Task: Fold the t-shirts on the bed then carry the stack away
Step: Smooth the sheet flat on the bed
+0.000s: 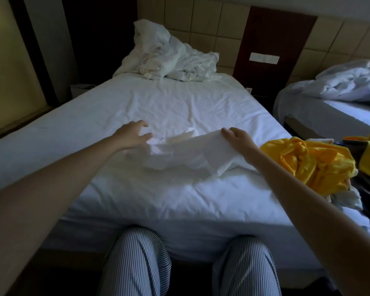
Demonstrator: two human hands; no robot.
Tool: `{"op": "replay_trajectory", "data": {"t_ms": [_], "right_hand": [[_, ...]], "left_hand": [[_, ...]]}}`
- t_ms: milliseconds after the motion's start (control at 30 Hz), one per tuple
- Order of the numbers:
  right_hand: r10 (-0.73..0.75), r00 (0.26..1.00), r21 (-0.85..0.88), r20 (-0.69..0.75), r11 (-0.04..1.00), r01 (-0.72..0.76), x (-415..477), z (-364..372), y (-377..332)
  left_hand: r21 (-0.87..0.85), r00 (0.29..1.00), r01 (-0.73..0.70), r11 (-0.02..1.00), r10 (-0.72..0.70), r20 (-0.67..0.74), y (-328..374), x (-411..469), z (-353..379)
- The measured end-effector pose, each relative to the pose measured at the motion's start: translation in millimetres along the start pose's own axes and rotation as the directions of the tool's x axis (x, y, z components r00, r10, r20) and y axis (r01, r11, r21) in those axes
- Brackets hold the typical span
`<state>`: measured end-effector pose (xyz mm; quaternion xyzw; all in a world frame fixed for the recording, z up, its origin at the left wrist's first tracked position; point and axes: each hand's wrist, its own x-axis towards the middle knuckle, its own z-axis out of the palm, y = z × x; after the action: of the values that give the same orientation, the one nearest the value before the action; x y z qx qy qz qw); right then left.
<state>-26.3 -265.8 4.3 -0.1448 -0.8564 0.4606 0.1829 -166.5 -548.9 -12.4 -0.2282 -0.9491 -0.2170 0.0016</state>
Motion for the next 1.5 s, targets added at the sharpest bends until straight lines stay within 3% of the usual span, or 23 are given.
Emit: {"op": "replay_trajectory", "data": {"t_ms": [100, 167, 233, 367, 467, 567, 633, 667, 700, 733, 800, 867, 900, 967, 1067, 1133, 1200, 1233, 1300, 1400, 1500], "right_hand": [[0.127, 0.992, 0.262, -0.010, 0.958, -0.120, -0.5, 0.9, -9.4], [0.120, 0.993, 0.271, -0.022, 0.956, -0.109, 0.9, -1.0, -15.9], [0.119, 0.990, 0.275, -0.074, 0.957, -0.094, 3.8, -5.8, -20.9], [0.200, 0.956, 0.360, -0.212, 0.926, -0.114, 6.6, -24.4, -26.4], [0.176, 0.965, 0.243, -0.197, 0.962, -0.125, 6.6, -30.5, -21.4], [0.041, 0.997, 0.153, -0.066, 0.988, -0.031, 1.8, -20.3, -24.1], [-0.071, 0.994, 0.291, 0.079, 0.956, 0.045, -7.1, -8.2, -35.3], [-0.114, 0.982, 0.368, 0.148, 0.928, 0.052, -11.3, -0.2, -39.7], [-0.158, 0.967, 0.408, 0.201, 0.911, 0.064, -13.8, 7.5, -40.9], [-0.175, 0.953, 0.331, 0.245, 0.939, 0.087, -15.3, 13.2, -38.2], [-0.155, 0.927, -0.017, 0.341, 0.985, 0.171, -15.4, 21.4, -22.5], [-0.032, 0.904, -0.374, 0.427, 0.904, 0.208, -18.2, 20.4, 1.0], [-0.005, 0.908, -0.446, 0.420, 0.870, 0.211, -17.5, 18.8, 15.0], [-0.005, 0.952, -0.384, 0.306, 0.915, 0.128, -17.1, 13.4, 35.5], [-0.004, 0.999, -0.186, 0.049, 0.983, 0.013, -11.8, 5.0, 42.2], [0.043, 0.997, -0.133, -0.062, 0.990, -0.051, -8.9, 0.1, 35.6], [0.066, 0.990, -0.116, -0.127, 0.990, -0.081, -6.8, -5.6, 33.1], [0.062, 0.985, -0.102, -0.159, 0.992, -0.078, -6.0, -8.8, 33.3], [0.073, 0.970, -0.074, -0.234, 0.993, -0.092, -6.3, -16.8, 33.1], [0.115, 0.950, -0.001, -0.290, 0.993, -0.120, -0.8, -27.8, 35.0], [0.029, 0.968, -0.146, -0.248, 0.987, -0.067, -0.7, -29.3, 26.1]], "left_hand": [[0.169, 0.971, -0.215, 0.962, 0.192, 0.143, 25.9, -9.9, 10.6], [0.336, 0.933, -0.285, 0.898, 0.180, 0.310, 44.8, -14.4, 20.8], [0.375, 0.920, -0.283, 0.882, 0.140, 0.365, 54.9, -15.4, 30.2], [-0.001, 0.967, -0.193, 0.981, 0.190, 0.171, 64.7, -9.2, 30.2], [-0.342, 0.998, -0.051, 0.938, 0.056, 0.006, 78.0, -6.9, 10.0], [-0.671, 0.986, 0.137, 0.729, -0.035, 0.163, 100.2, -9.7, -9.2], [-0.818, 0.929, 0.277, 0.505, 0.076, 0.362, 116.5, -11.7, -11.1], [-0.831, 0.886, 0.316, 0.457, 0.171, 0.431, 123.5, -12.1, -7.7], [-0.822, 0.838, 0.333, 0.463, 0.254, 0.483, 128.4, -12.1, -3.0], [-0.800, 0.803, 0.329, 0.502, 0.298, 0.517, 130.3, -11.2, 2.8], [-0.764, 0.804, 0.305, 0.568, 0.277, 0.527, 126.6, -11.4, 9.6], [-0.741, 0.876, 0.252, 0.622, 0.179, 0.448, 112.8, -10.9, 14.5], [-0.707, 0.914, 0.192, 0.681, 0.138, 0.381, 101.2, -9.3, 17.8], [-0.559, 0.949, 0.031, 0.829, 0.151, 0.277, 74.4, -4.8, 26.3], [-0.264, 0.881, -0.193, 0.945, 0.285, 0.377, 51.8, -7.5, 42.4], [0.072, 0.850, -0.355, 0.932, 0.290, 0.441, 54.0, -11.4, 55.9], [0.270, 0.862, -0.447, 0.853, 0.331, 0.383, 59.1, -10.5, 70.4], [0.241, 0.879, -0.441, 0.865, 0.362, 0.310, 61.0, -8.7, 75.6], [-0.081, 0.936, -0.328, 0.941, 0.335, 0.103, 66.8, -4.3, 76.0], [-0.436, 0.966, -0.251, 0.864, 0.192, -0.176, 83.8, 3.1, 51.6], [-0.541, 0.957, -0.281, 0.793, 0.191, -0.217, 109.6, 6.6, 21.2]]}}
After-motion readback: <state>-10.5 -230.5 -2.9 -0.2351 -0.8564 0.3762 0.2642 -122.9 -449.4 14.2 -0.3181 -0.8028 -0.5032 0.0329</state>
